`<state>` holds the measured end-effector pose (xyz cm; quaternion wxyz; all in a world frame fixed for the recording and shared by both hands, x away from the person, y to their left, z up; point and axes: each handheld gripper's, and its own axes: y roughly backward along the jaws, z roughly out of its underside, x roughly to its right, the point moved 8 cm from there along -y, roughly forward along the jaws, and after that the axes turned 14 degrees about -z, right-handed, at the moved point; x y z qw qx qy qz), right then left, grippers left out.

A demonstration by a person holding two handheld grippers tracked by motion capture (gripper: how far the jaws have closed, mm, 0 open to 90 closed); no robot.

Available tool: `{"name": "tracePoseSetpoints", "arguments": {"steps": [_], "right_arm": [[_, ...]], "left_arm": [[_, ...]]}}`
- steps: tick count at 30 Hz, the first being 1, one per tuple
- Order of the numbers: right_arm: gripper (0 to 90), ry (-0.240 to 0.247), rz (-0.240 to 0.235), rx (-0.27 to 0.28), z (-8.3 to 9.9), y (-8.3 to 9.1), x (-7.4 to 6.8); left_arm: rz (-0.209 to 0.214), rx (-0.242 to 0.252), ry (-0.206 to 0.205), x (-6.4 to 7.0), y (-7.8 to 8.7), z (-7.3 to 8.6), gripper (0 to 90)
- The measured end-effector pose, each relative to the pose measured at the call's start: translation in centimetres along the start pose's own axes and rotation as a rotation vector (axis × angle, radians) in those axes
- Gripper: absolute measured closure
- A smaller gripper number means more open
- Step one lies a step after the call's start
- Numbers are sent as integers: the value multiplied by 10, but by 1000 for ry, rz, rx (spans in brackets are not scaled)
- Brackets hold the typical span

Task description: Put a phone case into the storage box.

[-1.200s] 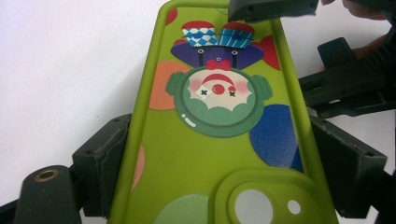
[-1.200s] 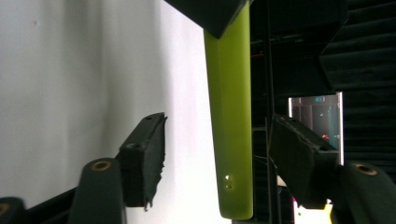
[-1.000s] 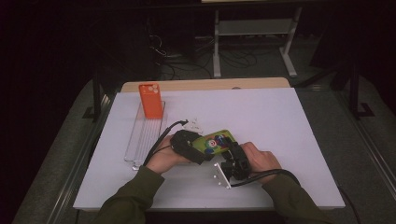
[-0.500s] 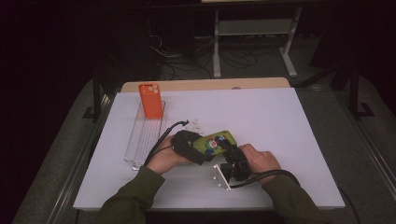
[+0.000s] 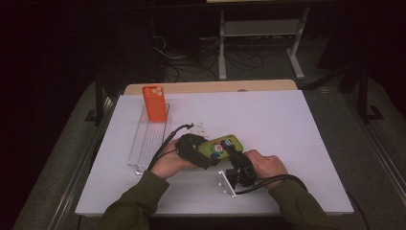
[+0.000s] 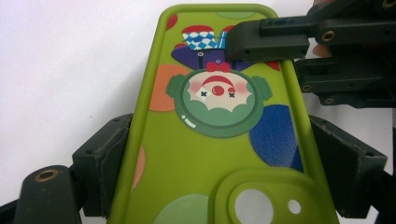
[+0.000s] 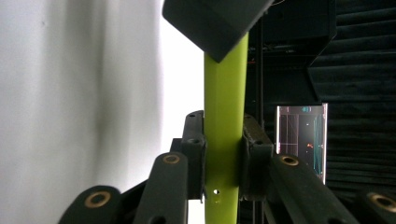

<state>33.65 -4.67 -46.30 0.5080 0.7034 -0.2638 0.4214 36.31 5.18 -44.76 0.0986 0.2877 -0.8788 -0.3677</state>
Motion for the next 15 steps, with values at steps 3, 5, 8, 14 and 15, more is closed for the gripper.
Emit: {"name": "tracePoseSetpoints", "arguments": {"steps": [3, 5, 8, 14, 15], "right_arm": [[755, 8, 9, -3, 0, 0, -1], [758, 12, 17, -8, -1, -1, 0], [761, 18, 22, -14, -1, -1, -1], [763, 8, 16, -23, 1, 0, 1], [763, 6, 5, -25, 2, 0, 1]], "left_arm": [[-1, -2, -4, 0, 0, 0, 151], [-2, -8, -17, -1, 0, 1, 150], [4, 3, 6, -1, -1, 0, 146], [-7, 25, 24, -2, -1, -1, 115], [-3, 27, 20, -3, 0, -2, 100]]}}
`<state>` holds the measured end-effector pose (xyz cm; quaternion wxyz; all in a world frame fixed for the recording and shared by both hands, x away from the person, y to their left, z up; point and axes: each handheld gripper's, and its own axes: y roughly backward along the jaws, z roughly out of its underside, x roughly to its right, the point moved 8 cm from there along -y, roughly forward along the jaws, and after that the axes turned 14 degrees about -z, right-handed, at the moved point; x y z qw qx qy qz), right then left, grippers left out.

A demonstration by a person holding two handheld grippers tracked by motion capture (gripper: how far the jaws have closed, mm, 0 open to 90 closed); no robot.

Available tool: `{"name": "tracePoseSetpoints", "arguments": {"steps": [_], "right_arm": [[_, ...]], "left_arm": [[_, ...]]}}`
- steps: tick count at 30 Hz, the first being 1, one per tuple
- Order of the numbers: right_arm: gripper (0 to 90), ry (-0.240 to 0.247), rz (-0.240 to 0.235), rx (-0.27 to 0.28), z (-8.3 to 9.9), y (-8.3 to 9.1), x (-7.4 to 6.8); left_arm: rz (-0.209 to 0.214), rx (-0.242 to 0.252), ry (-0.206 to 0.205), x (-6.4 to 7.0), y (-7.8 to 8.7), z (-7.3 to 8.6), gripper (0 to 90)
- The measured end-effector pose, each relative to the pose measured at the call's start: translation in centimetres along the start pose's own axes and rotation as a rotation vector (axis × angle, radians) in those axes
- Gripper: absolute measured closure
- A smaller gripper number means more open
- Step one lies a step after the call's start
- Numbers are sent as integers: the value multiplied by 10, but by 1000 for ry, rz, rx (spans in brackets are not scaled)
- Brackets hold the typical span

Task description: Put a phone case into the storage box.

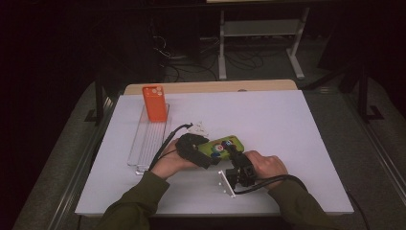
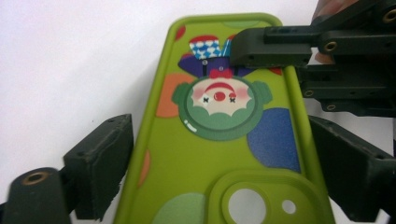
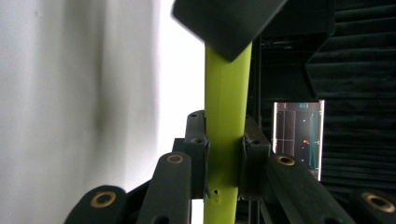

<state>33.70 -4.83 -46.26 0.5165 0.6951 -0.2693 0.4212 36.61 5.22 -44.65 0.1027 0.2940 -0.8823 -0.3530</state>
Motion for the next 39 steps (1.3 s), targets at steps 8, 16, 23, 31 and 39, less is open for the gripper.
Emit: {"name": "tracePoseSetpoints", "arguments": {"steps": [8, 16, 23, 31, 39], "right_arm": [[763, -8, -8, -6, 2, -1, 0], [763, -60, -19, -14, 9, -3, 4], [763, -165, -43, -18, 18, -2, 6], [763, -260, -104, 9, 27, -3, 11], [763, -344, -137, 34, 33, -3, 16]], "left_arm": [[20, 34, 8, -5, 9, -2, 0], [10, 41, 9, -12, 14, -1, 0], [0, 45, 14, -16, 17, 0, 0], [-8, 46, 23, -19, 17, 1, 0], [-16, 43, 27, -20, 16, 1, 0]]}}
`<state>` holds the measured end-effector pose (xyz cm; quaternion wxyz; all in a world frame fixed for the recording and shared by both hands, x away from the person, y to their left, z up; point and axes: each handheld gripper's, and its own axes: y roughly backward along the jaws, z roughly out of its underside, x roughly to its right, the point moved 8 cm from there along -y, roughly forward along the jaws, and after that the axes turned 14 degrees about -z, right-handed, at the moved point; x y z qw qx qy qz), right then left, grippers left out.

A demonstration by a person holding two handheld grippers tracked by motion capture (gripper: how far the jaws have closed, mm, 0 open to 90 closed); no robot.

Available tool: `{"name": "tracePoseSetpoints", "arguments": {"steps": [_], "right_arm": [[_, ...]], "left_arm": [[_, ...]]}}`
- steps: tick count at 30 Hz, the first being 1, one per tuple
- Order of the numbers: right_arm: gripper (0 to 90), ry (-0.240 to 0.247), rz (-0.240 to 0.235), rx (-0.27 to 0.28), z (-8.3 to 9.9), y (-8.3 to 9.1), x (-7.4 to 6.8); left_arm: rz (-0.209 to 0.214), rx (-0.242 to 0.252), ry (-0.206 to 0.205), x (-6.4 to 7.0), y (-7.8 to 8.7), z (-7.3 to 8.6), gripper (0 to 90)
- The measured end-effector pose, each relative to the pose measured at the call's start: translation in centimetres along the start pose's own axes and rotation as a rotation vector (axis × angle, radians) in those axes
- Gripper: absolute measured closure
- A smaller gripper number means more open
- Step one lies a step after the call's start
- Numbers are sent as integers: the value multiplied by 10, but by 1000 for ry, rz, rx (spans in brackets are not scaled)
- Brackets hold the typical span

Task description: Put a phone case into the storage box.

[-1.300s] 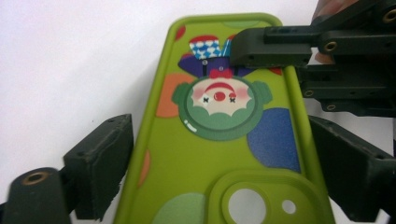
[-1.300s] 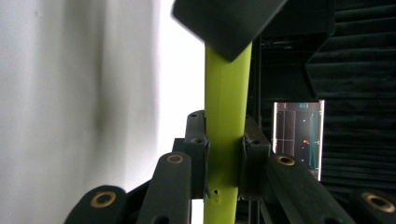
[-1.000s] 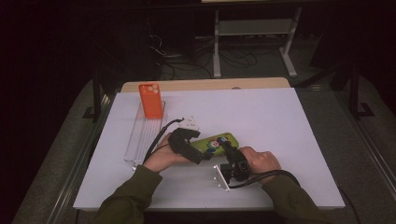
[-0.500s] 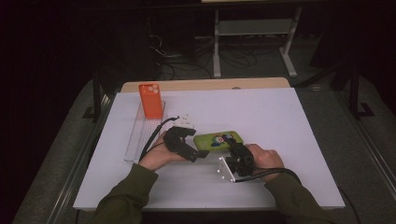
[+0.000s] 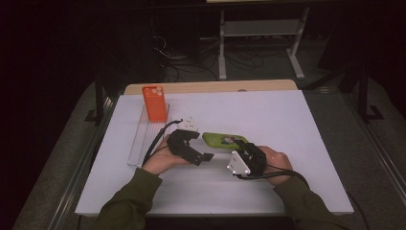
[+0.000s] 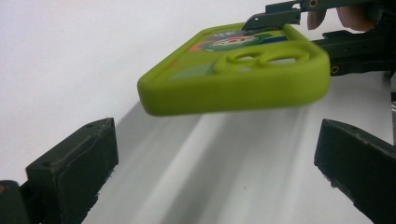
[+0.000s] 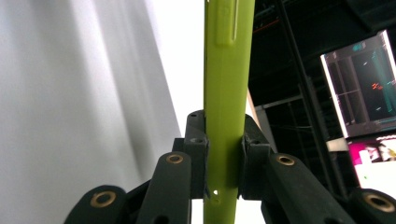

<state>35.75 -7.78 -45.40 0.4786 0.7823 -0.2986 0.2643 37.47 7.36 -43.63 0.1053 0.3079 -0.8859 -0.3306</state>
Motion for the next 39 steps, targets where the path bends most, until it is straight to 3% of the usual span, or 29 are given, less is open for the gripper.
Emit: {"name": "tracePoseSetpoints", "arguments": {"steps": [3, 6, 11, 23, 26, 28, 39], "right_arm": [[763, -68, -29, 15, 1, 0, 0], [763, -101, -43, 20, 2, 0, 2], [763, -210, -66, 37, 3, 0, 2], [763, -345, -162, 49, 10, -2, 7], [763, -400, -180, 66, 10, -1, 8], [763, -466, -204, 85, 10, -1, 7], [763, -655, -287, 147, 11, 0, 12]], "left_arm": [[-8, 2, -1, -1, 0, 0, 0], [-8, 15, 25, 0, -1, -1, 0], [-25, 24, 8, -3, -1, -2, 0], [-34, 16, 2, -5, 0, -1, 0], [-44, 18, -5, -7, -1, -2, 0], [-43, 18, 2, -7, -1, -2, 0], [-53, 18, 43, -9, -1, -3, 0]]}}
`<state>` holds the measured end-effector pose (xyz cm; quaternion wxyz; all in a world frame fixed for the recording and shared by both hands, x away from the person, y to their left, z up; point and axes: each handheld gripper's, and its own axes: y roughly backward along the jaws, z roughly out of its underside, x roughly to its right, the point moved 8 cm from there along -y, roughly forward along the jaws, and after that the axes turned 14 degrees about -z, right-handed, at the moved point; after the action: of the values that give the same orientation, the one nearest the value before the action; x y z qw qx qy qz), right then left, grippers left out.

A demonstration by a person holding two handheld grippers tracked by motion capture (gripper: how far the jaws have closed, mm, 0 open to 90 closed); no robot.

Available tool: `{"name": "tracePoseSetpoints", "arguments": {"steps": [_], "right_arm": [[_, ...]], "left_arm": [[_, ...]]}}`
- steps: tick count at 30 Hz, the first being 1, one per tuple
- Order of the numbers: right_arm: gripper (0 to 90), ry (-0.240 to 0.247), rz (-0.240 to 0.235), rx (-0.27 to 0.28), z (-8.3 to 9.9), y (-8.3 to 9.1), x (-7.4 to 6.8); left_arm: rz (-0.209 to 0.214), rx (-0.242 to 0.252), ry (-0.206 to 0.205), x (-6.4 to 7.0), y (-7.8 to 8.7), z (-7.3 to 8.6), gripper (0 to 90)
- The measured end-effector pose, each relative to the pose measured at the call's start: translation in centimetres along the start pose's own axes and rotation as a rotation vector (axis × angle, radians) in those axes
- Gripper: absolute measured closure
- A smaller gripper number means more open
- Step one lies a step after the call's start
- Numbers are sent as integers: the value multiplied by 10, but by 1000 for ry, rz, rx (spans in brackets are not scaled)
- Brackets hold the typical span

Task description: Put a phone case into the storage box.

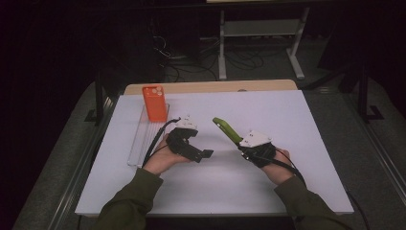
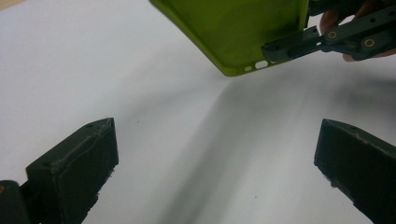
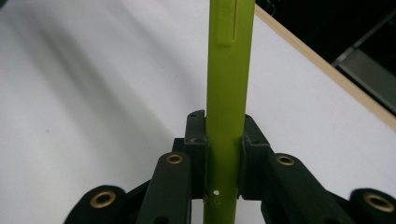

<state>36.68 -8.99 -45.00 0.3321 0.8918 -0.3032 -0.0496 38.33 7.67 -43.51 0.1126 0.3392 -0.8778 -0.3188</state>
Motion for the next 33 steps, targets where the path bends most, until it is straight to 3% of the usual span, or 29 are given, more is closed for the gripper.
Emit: {"name": "tracePoseSetpoints", "arguments": {"steps": [3, 5, 11, 15, 20, 28, 29, 30, 33], "right_arm": [[762, -24, -18, 7, 1, 1, 3], [763, -82, -40, 25, 0, 1, 3], [763, -161, -79, 36, 1, 2, 6], [762, -186, -85, 53, 0, 2, 6], [763, -186, -93, 64, -2, 2, 4], [762, -195, -111, 83, -7, 1, 0], [763, -197, -113, 84, -8, 0, 0], [762, -198, -116, 86, -8, 0, -1], [762, -211, -126, 92, -10, -1, -2]], "left_arm": [[-4, 8, 13, -1, 0, -2, 0], [-5, 13, 22, -2, 0, -3, 0], [3, 41, 88, -2, -1, -10, 0], [6, 58, 97, -4, -1, -16, 0], [20, 85, 141, -5, -1, -25, 0], [21, 118, 153, -8, -5, -35, 0], [24, 122, 171, -7, -6, -36, 0], [25, 126, 154, -8, -6, -37, 0], [37, 137, 161, -7, -8, -41, 0]]}}
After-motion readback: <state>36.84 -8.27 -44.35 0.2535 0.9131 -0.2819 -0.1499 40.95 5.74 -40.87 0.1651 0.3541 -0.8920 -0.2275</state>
